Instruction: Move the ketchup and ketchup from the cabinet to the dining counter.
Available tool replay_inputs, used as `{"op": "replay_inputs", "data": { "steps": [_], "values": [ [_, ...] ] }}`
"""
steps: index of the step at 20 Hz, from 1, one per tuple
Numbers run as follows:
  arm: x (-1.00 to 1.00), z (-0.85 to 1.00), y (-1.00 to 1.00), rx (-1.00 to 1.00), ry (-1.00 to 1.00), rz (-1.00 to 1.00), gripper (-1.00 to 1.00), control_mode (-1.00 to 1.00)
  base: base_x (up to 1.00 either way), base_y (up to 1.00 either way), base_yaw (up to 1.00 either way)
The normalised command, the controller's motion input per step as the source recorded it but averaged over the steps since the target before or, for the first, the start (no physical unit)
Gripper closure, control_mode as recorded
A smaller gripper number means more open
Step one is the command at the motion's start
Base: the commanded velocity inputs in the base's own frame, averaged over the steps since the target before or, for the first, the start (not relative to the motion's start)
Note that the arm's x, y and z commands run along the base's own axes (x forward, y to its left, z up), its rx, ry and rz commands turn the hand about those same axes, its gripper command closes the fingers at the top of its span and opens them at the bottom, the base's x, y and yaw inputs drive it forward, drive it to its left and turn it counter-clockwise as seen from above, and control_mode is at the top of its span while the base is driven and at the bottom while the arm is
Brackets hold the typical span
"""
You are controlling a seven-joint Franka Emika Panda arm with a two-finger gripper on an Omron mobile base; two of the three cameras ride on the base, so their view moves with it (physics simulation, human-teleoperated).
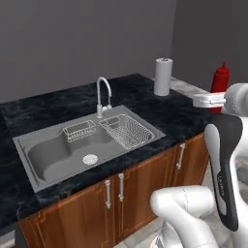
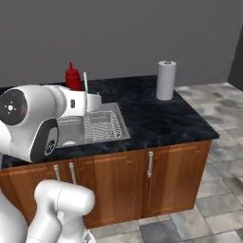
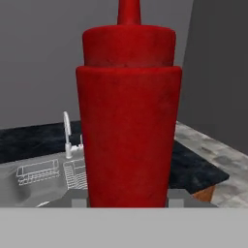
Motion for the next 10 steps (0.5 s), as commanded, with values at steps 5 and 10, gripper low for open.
{"op": "replay_inputs", "data": {
  "steps": [5, 10],
  "values": [
    [0.0, 0.0, 0.0, 0.0, 0.0, 0.0, 1.0, 1.0, -0.01, -1.0, 0.42],
    [0.0, 0.0, 0.0, 0.0, 0.0, 0.0, 1.0, 1.0, -0.06, -1.0, 0.33]
  ]
}}
